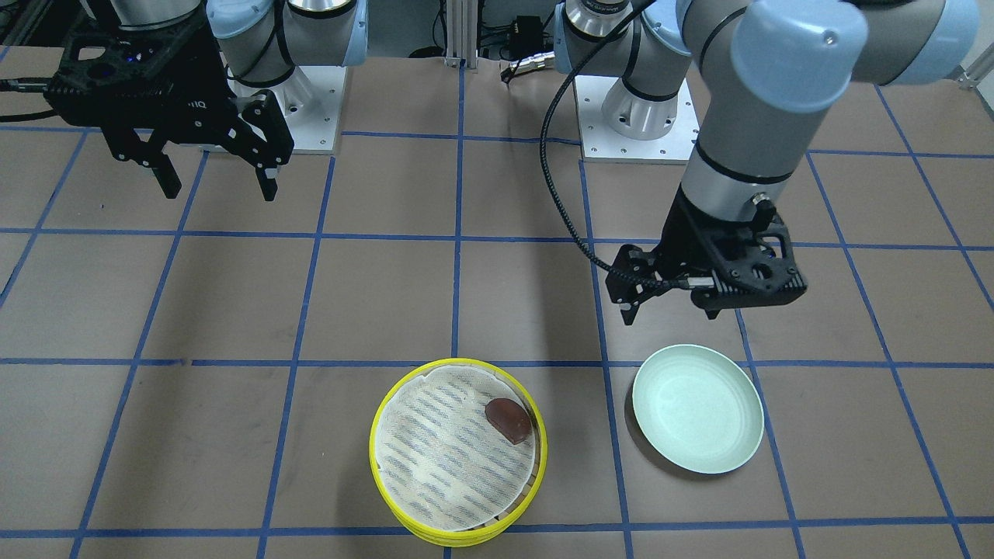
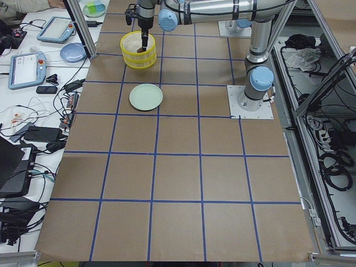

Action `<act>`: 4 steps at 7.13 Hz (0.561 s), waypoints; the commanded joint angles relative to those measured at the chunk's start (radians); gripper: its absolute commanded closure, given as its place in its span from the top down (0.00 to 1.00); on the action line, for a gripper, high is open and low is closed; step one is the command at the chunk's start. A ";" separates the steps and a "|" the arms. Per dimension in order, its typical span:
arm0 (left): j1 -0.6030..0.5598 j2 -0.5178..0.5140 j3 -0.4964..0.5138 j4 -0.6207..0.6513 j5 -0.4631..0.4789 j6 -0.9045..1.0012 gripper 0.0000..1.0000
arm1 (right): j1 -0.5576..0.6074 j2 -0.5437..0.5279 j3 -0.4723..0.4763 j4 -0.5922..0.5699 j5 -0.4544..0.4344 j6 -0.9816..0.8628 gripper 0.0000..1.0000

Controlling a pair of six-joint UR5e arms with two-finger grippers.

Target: Stack buns with steamer

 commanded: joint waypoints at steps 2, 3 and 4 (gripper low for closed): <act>0.043 0.110 -0.006 -0.154 -0.012 0.057 1.00 | 0.000 0.020 0.000 0.087 0.000 -0.004 1.00; 0.043 0.128 -0.006 -0.178 -0.011 0.057 1.00 | 0.000 0.011 -0.002 0.090 -0.003 -0.004 1.00; 0.049 0.136 -0.008 -0.195 -0.009 0.057 1.00 | -0.002 0.009 -0.003 0.089 -0.004 -0.004 1.00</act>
